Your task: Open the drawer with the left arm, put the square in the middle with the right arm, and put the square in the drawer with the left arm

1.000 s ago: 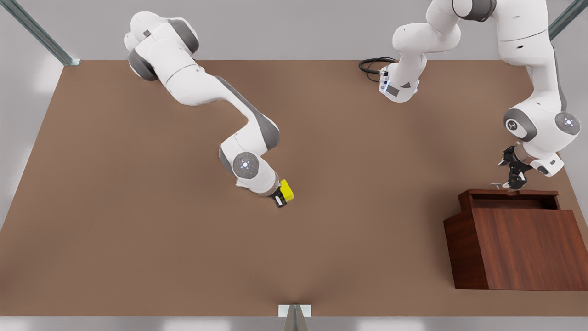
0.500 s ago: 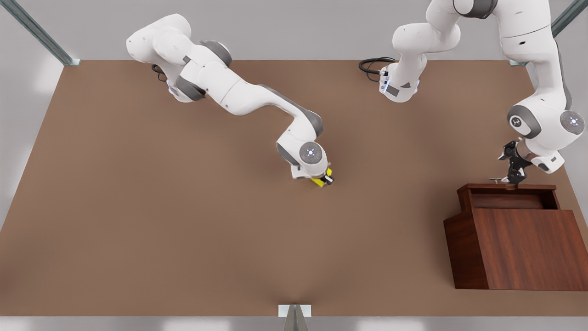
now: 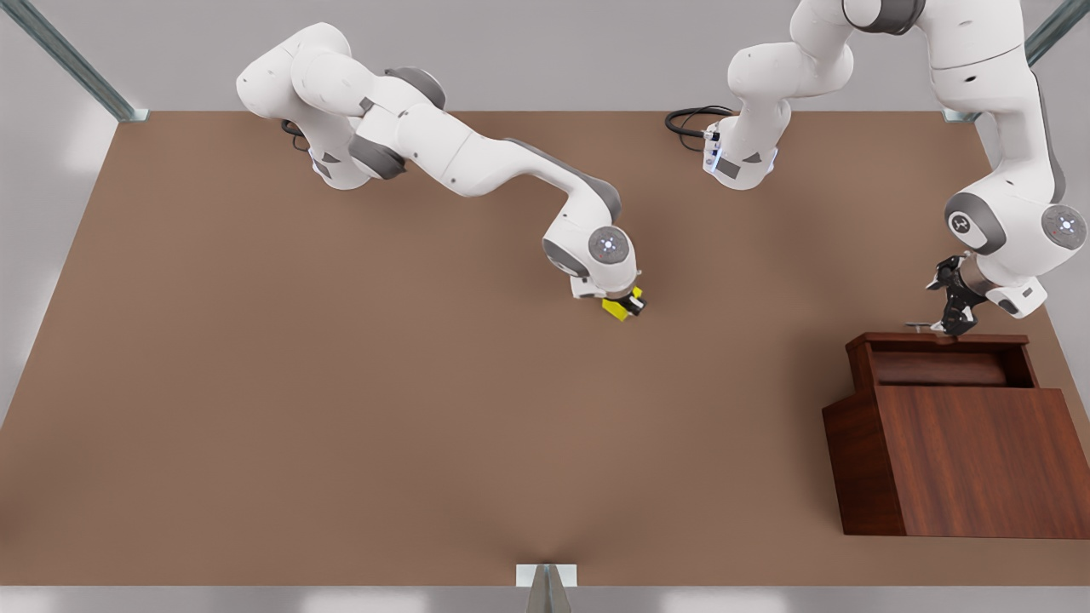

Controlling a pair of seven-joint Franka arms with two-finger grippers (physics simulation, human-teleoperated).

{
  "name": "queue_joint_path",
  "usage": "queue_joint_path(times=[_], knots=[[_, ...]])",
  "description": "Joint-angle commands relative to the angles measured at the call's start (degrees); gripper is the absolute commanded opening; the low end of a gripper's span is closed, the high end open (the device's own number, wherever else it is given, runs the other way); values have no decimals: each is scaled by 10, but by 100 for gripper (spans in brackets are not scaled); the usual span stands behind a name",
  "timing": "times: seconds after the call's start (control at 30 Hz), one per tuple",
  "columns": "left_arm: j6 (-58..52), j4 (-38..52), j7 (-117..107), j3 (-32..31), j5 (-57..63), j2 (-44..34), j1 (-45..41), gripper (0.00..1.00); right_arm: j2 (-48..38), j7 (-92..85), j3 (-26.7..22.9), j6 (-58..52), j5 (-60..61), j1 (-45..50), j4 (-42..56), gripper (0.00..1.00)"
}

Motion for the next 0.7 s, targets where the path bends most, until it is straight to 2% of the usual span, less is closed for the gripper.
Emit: queue_joint_path(times=[0.0,0.07,0.27,0.3,0.37,0.4,0.43,0.47,0.5,0.53,0.57,0.6,0.67], knots=[[-3,0,0,0,3,-1,0,100,0,0,0,0,0,0,0,89],[-20,0,0,8,11,-5,0,100,6,43,-1,9,0,-1,0,100],[-32,1,0,8,21,-9,0,100,-6,0,-3,34,-7,-4,3,100],[-31,1,0,8,21,-9,0,100,-59,-5,-4,3,-10,-38,0,100],[-25,1,0,8,21,-3,0,100,-158,-164,-9,-227,-26,-86,-11,100],[-28,0,0,8,21,-3,0,100,-207,-289,-16,-325,-51,-119,-27,100],[-30,0,0,8,21,-3,0,100,-268,-394,-16,-342,-51,-171,-83,100],[-32,0,0,9,21,-4,0,100,-352,-541,-11,-336,-47,-273,-164,100],[-34,0,0,9,21,-5,0,100,-417,-610,-11,-293,-42,-336,-234,100],[-36,0,0,9,22,-6,0,100,-471,-751,-14,-290,3,-423,-284,100],[-39,0,0,9,22,-7,0,100,-497,-864,-16,-292,31,-485,-281,100],[-44,-1,0,9,22,-9,0,100,-484,-857,-22,-323,36,-513,-223,100],[-48,-4,0,10,22,-13,0,100,-490,-851,-29,-352,70,-583,-212,100]])
